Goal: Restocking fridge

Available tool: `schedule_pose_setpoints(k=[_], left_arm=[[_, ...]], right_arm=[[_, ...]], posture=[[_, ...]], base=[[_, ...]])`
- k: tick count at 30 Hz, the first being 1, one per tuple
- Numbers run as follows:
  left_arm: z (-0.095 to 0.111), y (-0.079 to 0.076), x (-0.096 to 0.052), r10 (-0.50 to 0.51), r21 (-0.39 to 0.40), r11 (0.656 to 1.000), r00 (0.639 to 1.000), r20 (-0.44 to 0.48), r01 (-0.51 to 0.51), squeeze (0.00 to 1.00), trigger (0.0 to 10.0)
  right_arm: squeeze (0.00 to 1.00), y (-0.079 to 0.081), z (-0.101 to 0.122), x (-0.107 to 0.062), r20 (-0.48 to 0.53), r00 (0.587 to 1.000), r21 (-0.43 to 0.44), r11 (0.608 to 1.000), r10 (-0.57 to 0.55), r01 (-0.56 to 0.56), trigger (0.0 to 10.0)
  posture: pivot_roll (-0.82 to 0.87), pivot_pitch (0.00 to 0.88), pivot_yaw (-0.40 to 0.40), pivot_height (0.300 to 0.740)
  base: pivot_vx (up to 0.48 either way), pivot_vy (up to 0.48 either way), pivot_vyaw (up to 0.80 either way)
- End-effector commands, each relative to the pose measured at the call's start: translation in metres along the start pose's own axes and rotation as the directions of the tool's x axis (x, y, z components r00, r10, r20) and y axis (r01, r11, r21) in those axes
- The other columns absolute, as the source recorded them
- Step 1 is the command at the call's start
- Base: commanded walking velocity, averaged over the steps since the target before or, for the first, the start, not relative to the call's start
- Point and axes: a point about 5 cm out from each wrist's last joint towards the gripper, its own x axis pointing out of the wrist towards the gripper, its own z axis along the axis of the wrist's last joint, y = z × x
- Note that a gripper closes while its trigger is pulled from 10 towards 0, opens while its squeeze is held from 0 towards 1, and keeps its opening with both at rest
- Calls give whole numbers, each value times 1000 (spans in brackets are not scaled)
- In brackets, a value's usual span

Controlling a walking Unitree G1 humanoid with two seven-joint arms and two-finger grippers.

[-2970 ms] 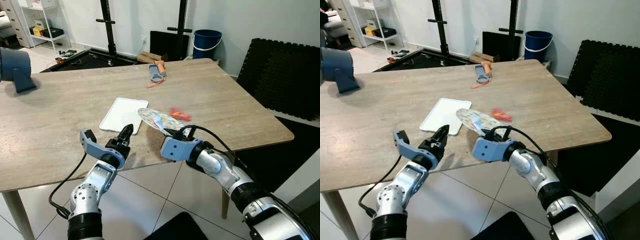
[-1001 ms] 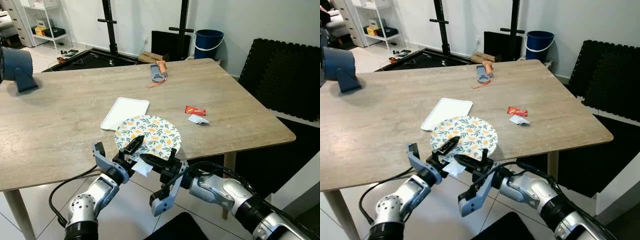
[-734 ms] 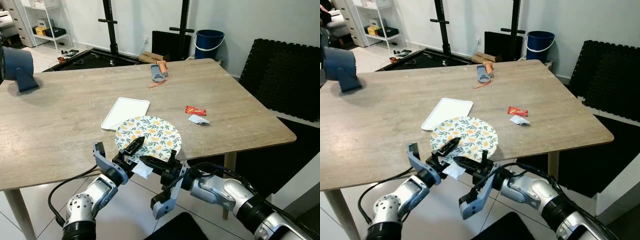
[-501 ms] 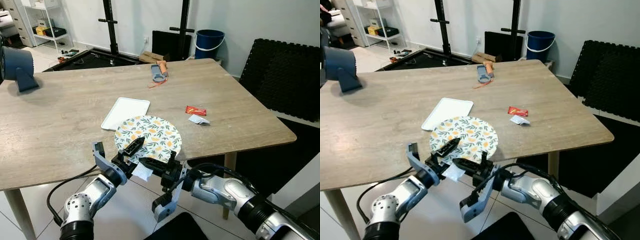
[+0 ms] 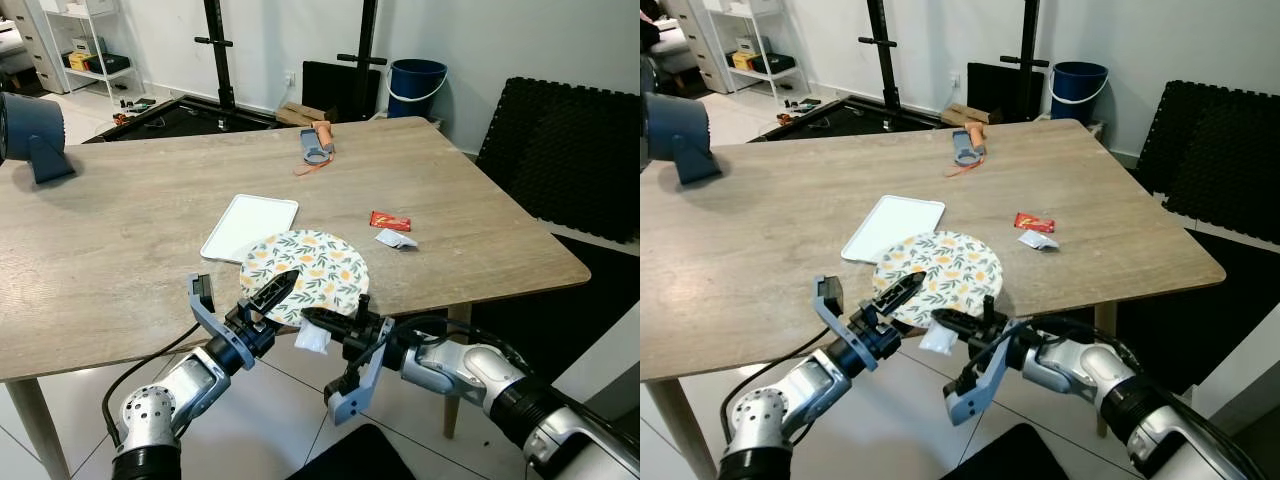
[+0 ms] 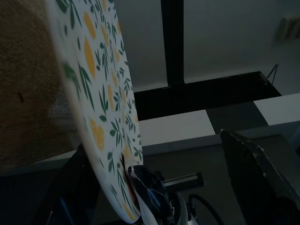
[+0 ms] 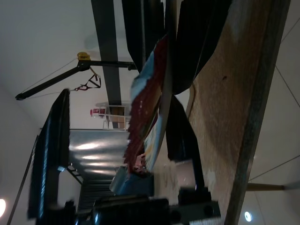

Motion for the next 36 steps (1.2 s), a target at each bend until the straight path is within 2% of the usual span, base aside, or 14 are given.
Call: schedule_pose_setpoints(k=[1, 8, 9, 10, 11, 12, 36], left_arm=[[4, 1, -7, 8, 16, 1000, 1000, 1, -8, 0, 10000], [9, 6, -13, 35, 15, 999, 999, 33, -35, 0, 10000], [11, 8, -14, 43, 18, 999, 998, 49, -44, 0, 8510], [11, 8, -14, 43, 18, 999, 998, 49, -44, 0, 8510], [13, 10, -14, 50, 10, 999, 996, 68, -51, 0, 1882], [14, 11, -15, 53, 11, 998, 996, 78, -54, 0, 0], [13, 15, -14, 48, -17, 999, 995, 87, -47, 0, 0]], right_arm=[[0, -1, -2, -3, 2, 1000, -8, 1000, 2, -2, 10000], [0, -2, -2, -4, 22, 1000, -15, 1000, 6, -6, 10000], [0, -3, -3, -5, 23, 1000, -16, 1000, 7, -6, 10000], [0, -3, -3, -5, 23, 1000, -16, 1000, 7, -6, 10000], [0, -3, -3, -6, 24, 1000, -16, 1000, 7, -7, 10000], [0, -3, -3, -6, 25, 1000, -17, 1000, 7, -7, 10000], [0, -7, 1, -5, 48, 999, -10, 1000, -3, 4, 10000]], posture=[[-10, 73, 24, 740], [-10, 73, 24, 740], [-16, 76, 22, 740], [-16, 76, 22, 740], [-16, 76, 22, 740], [-16, 76, 22, 740], [-27, 75, 24, 740]], base=[[0, 0, 0], [0, 0, 0], [0, 0, 0], [0, 0, 0], [0, 0, 0], [0, 0, 0], [0, 0, 0]])
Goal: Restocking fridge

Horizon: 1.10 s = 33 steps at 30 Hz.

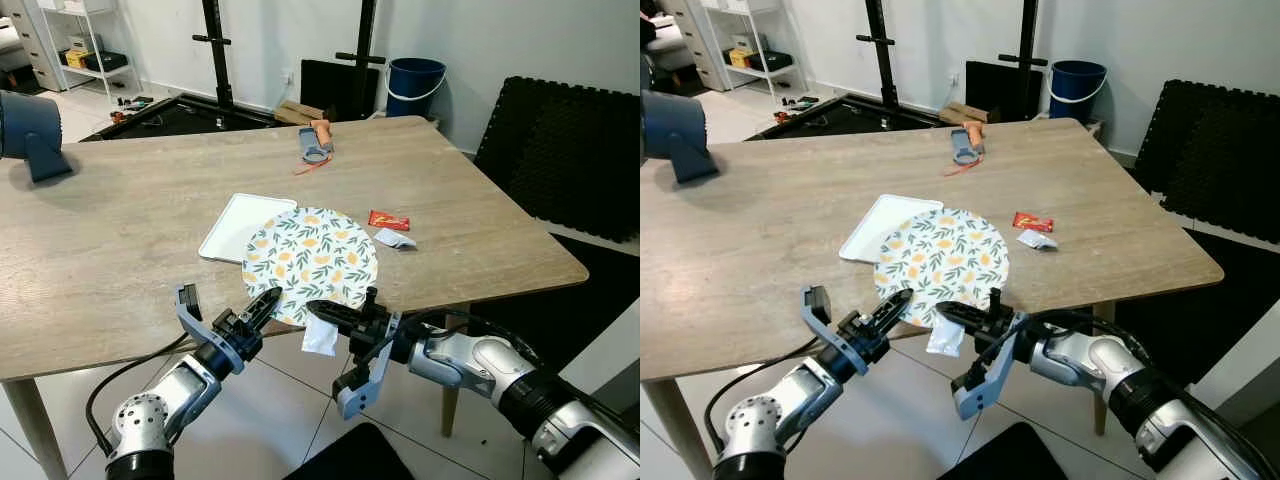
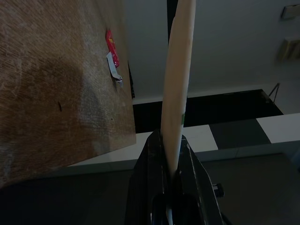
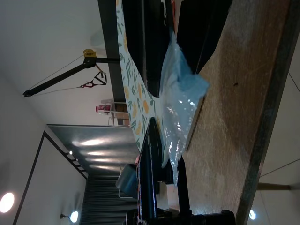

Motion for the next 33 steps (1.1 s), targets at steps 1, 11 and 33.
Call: schedule_pose_setpoints(k=[1, 11, 33], left_arm=[[3, 2, -1, 12, 12, 1000, 1000, 4, -12, 0, 0], [0, 6, 3, 24, -9, 1000, 1000, 15, -23, 0, 10000], [-5, 8, 7, 18, -42, 999, 999, 36, -17, 0, 10000]], right_arm=[[0, 3, 4, -1, 18, 1000, 13, 1000, 15, -15, 10000], [0, 9, 10, 1, 41, 997, 109, 991, 69, -73, 10000], [0, -5, 18, 9, 79, 995, 276, 958, 58, -78, 1059]], posture=[[-27, 75, 24, 740], [-30, 65, 21, 740], [-33, 70, 18, 740]], base=[[0, 0, 0], [0, 0, 0], [0, 0, 0]])
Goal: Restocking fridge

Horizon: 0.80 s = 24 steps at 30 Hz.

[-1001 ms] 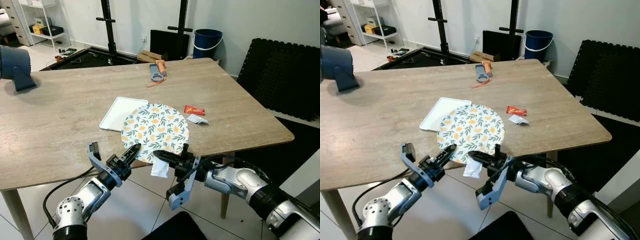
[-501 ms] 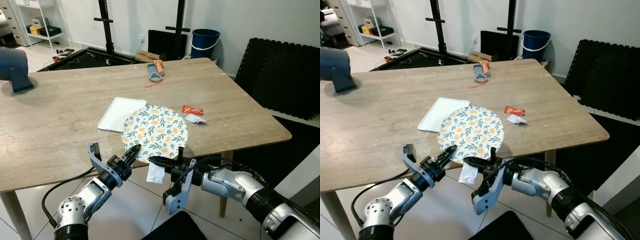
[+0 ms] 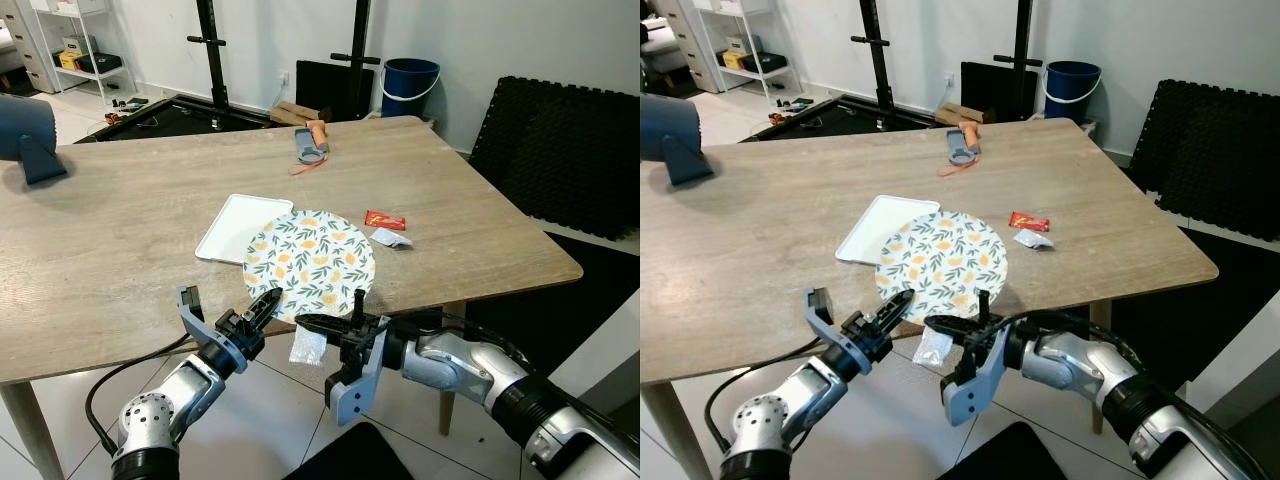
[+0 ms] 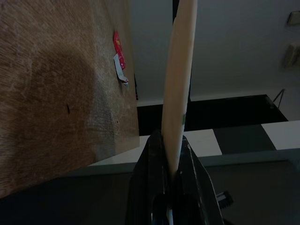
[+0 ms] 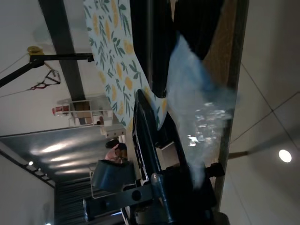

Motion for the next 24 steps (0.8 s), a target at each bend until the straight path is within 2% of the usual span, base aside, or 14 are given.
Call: schedule_pose_setpoints(k=[1, 3, 5, 6, 7, 8, 10, 11, 12, 19, 24], left_arm=[[-2, 2, 2, -1, -19, 1000, 1000, 16, 1, 0, 10000], [-2, 3, 1, 0, -20, 1000, 1000, 20, 1, 0, 10000], [-1, 3, 1, 0, -19, 1000, 1000, 22, 1, 0, 10000], [-1, 3, 1, 0, -20, 1000, 1000, 23, 1, 0, 10000], [-1, 3, 1, 0, -19, 1000, 1000, 24, 1, 0, 10000], [-1, 3, 1, -1, -19, 1000, 1000, 24, 1, 0, 10000], [-1, 3, 1, -1, -19, 1000, 1000, 24, 1, 0, 10000], [-1, 3, 1, -1, -20, 1000, 1000, 25, 2, 0, 10000], [-1, 3, 1, -1, -20, 1000, 1000, 26, 2, 0, 10000], [0, 3, 1, -1, -21, 1000, 1000, 26, 1, 0, 10000], [0, 3, 1, -2, -22, 1000, 1000, 29, 2, 0, 10000]], right_arm=[[0, -2, 7, 1, 33, 999, 48, 999, -20, 19, 0], [0, -4, 10, 2, 43, 999, 115, 993, -26, 20, 0], [0, -6, 11, 3, 50, 998, 136, 990, -27, 20, 0], [0, -7, 13, 3, 56, 998, 148, 989, -30, 21, 471], [0, -9, 14, 4, 61, 998, 153, 988, -31, 21, 2745], [0, -10, 15, 4, 67, 997, 163, 986, -32, 21, 4118], [0, -10, 15, 4, 67, 997, 163, 986, -32, 21, 4118], [0, -11, 16, 5, 72, 997, 176, 984, -36, 23, 8745], [0, -13, 20, 6, 89, 996, 205, 979, -33, 14, 10000], [0, -21, 40, 10, 185, 983, 340, 939, -10, -54, 10000], [0, -26, 44, 11, 210, 978, 355, 932, -3, -73, 10000]], posture=[[-34, 69, 17, 740], [-34, 70, 16, 740], [-34, 70, 16, 740], [-34, 70, 16, 740], [-34, 70, 16, 740], [-34, 70, 16, 740], [-34, 70, 16, 740], [-34, 70, 16, 740], [-35, 68, 16, 740], [-35, 70, 16, 740], [-35, 70, 16, 740]], base=[[0, 0, 0], [0, 0, 0], [0, 0, 0], [0, 0, 0], [0, 0, 0], [0, 0, 0], [0, 0, 0], [0, 0, 0], [0, 0, 0], [0, 0, 0], [0, 0, 0]])
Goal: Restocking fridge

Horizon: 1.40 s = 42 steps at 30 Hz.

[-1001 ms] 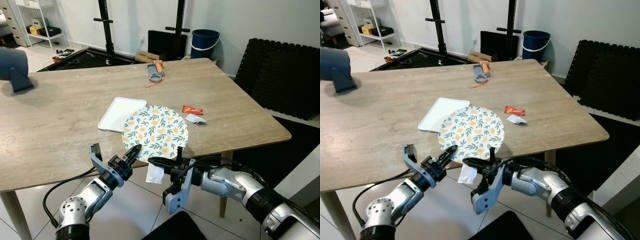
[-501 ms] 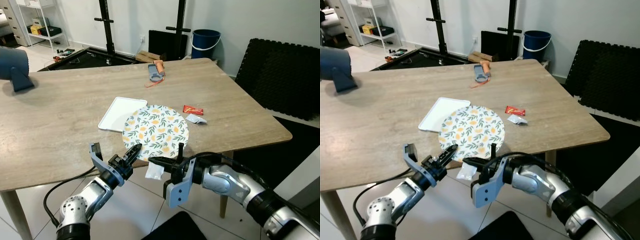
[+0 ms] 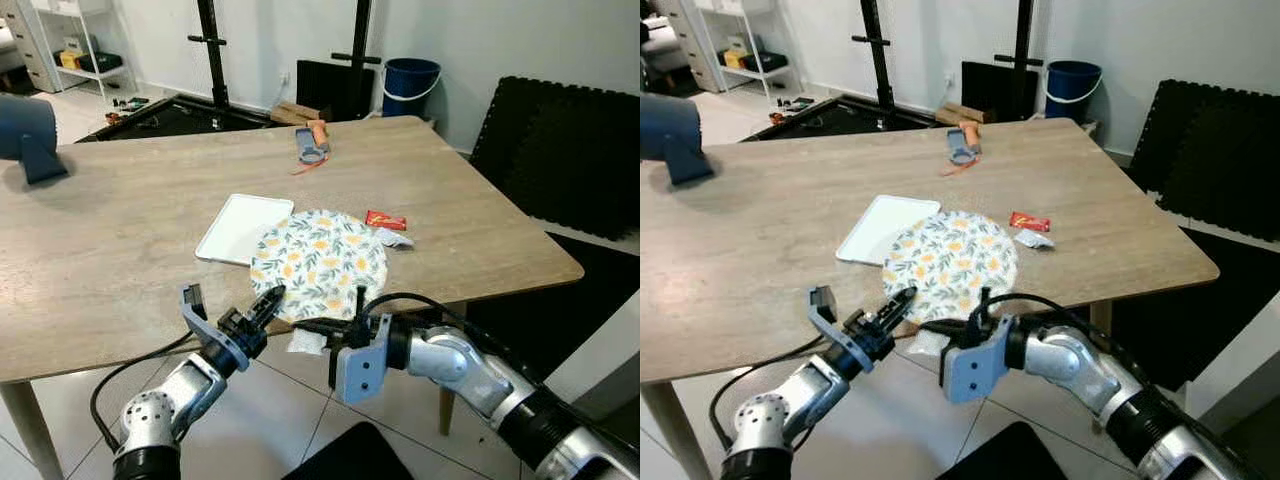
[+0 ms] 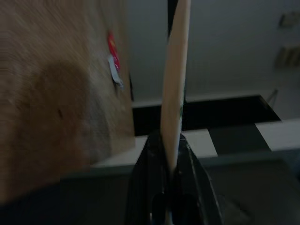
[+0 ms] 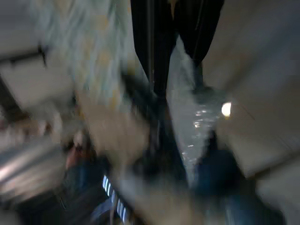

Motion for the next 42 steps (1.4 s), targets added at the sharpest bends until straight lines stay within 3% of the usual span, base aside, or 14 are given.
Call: schedule_pose_setpoints(k=[1, 5, 10, 13, 16, 22, 28, 30, 31, 32, 33, 34, 35, 42], left_arm=[[-2, 4, 0, 13, -19, 1000, 1000, 9, -12, 0, 10000], [-3, 4, 0, 10, -21, 1000, 1000, 8, -10, 0, 10000], [-5, 3, 1, 8, -21, 1000, 1000, 1, -8, 0, 10000], [-8, 4, 2, 9, -26, 1000, 1000, -11, -9, 0, 10000], [-14, 5, 3, 9, -34, 999, 1000, -26, -10, 0, 10000], [-23, 4, 4, 0, -53, 999, 999, -43, -3, 0, 10000], [-26, 5, 5, 1, -71, 998, 999, -35, -3, 0, 10000], [-27, 6, 5, 0, -76, 997, 1000, -30, -2, 0, 10000], [-28, 6, 5, -1, -82, 997, 1000, -25, -1, 0, 10000], [-28, 6, 5, -1, -82, 997, 1000, -25, -1, 0, 10000], [-30, 6, 5, -1, -86, 996, 1000, -21, -1, 0, 10000], [-30, 6, 5, -1, -86, 996, 1000, -21, -1, 0, 10000], [-31, 6, 5, 0, -90, 996, 1000, -20, -2, 0, 10000], [-37, 6, 4, 2, -101, 995, 1000, -23, -4, 0, 10000]], right_arm=[[0, 0, 3, -1, 16, 1000, 8, 1000, 10, -10, 10000], [0, -3, -3, -2, -20, 1000, -34, 999, 1, -2, 10000], [0, -7, -1, -3, -26, 1000, 23, 1000, -12, 13, 10000], [0, -27, 1, 1, -27, 993, 91, 989, -114, 116, 10000], [0, -44, -3, 4, -68, 977, 100, 973, -203, 209, 10000], [0, -65, -21, 5, -184, 941, 37, 954, -285, 296, 10000], [0, -66, -28, 8, -252, 934, -82, 967, -255, 242, 10000], [59, -66, -29, 9, -271, 932, -122, 969, -242, 216, 10000], [690, -64, -31, 10, -288, 931, -164, 970, -223, 182, 10000], [690, -64, -31, 10, -288, 931, -164, 970, -223, 182, 10000], [937, -63, -34, 10, -321, 924, -218, 965, -210, 144, 10000], [937, -63, -34, 10, -321, 924, -218, 965, -210, 144, 10000], [1000, -62, -38, 10, -345, 917, -256, 960, -200, 113, 10000], [1000, -60, -46, 9, -390, 900, -279, 956, -198, 89, 10000]], posture=[[-35, 70, 16, 740], [-35, 70, 16, 740], [-34, 71, 19, 740], [-34, 71, 19, 740], [-32, 71, 18, 740], [-28, 66, 17, 740], [-29, 63, 17, 740], [-29, 62, 15, 740], [-29, 61, 14, 740], [-29, 61, 14, 740], [-29, 60, 12, 740], [-29, 60, 12, 740], [-25, 58, 9, 740], [-18, 56, 8, 740]], base=[[0, 0, 0], [0, 0, 0], [0, 0, 0], [0, 0, 0], [0, 0, 0], [0, 0, 0], [0, 0, 0], [0, 0, 0], [0, 0, 0], [0, 0, 0], [0, 0, 0], [0, 0, 0], [0, 0, 0], [0, 0, 0]])
